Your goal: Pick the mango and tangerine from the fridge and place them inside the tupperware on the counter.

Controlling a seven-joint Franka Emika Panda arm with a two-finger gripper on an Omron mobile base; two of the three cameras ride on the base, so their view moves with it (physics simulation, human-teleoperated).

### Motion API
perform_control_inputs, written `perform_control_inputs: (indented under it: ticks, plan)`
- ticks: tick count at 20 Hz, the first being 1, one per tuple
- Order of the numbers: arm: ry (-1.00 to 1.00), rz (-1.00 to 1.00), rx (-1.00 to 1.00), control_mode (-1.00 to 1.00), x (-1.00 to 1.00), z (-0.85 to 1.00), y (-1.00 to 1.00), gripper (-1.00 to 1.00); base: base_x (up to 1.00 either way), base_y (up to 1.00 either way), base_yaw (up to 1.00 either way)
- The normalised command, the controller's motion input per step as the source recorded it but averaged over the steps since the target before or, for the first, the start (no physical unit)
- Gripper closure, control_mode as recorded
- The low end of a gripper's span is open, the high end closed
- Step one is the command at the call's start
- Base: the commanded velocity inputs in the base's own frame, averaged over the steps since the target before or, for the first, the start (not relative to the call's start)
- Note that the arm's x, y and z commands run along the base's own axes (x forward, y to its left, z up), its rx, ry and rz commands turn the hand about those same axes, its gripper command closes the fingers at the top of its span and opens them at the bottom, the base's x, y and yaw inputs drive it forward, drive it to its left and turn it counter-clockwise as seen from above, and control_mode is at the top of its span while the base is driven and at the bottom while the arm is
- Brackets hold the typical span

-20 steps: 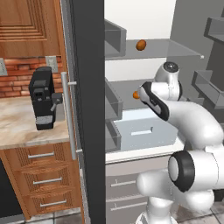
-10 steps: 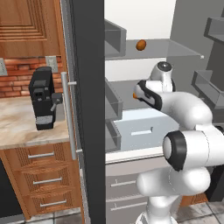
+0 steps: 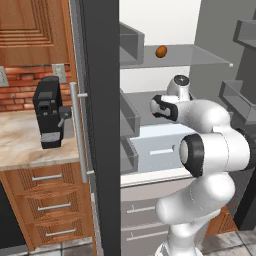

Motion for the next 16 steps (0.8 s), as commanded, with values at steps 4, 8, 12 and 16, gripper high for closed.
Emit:
perform_control_inputs:
  ticks: [4,8,12,16]
  plan:
    - [0.0,0.0,0.0,-1.0,0.36,-0.24,0.0,-1.0,0.0,0.0,0.0]
    - [0.0,0.0,0.0,-1.0,0.37,-0.19,0.0,-1.0,0.0,0.0,0.0]
    - [0.0,0.0,0.0,-1.0,0.34,-0.18,0.0,-1.0,0.0,0.0,0.0]
    - [0.0,0.0,0.0,-1.0,0.34,-0.16,0.0,-1.0,0.0,0.0,0.0]
